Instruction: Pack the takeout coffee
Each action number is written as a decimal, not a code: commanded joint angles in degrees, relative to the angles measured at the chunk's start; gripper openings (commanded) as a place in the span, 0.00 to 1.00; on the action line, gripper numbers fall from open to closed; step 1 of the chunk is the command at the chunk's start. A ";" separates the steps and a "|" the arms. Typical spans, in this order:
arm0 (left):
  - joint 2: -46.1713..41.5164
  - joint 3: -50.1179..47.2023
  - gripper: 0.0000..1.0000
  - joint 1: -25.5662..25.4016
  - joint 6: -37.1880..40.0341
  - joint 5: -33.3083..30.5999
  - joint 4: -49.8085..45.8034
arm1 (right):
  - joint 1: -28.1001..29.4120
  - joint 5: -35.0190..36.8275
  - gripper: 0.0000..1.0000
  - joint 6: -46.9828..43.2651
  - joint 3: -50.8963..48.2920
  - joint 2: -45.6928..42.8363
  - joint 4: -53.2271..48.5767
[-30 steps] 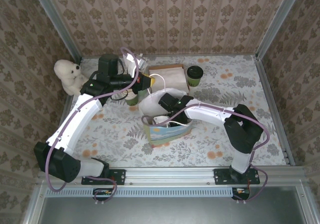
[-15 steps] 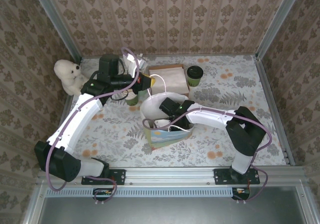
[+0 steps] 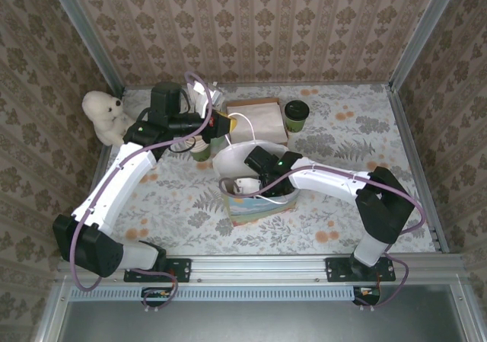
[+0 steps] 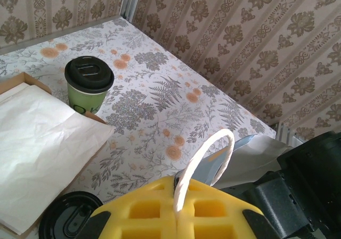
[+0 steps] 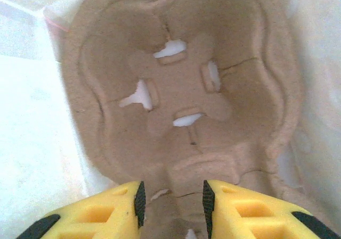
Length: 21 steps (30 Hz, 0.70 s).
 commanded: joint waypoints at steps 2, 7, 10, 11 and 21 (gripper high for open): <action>-1.21 -0.46 0.00 0.55 0.13 1.80 1.92 | 1.03 -0.09 0.39 2.17 -0.71 0.04 -0.01; -1.13 -0.22 0.00 0.54 0.46 2.06 1.49 | 1.34 5.33 0.41 1.12 -2.18 3.33 3.96; -1.07 -0.10 0.00 0.54 0.54 2.35 1.03 | 1.34 6.74 0.43 0.04 -0.34 5.17 2.61; -0.96 -0.16 0.00 0.54 0.55 2.26 1.01 | 1.39 6.34 0.45 -0.49 0.28 5.16 1.94; -0.79 -0.11 0.00 0.63 1.32 1.69 0.43 | 1.11 -0.07 0.61 0.16 3.39 -1.18 -0.09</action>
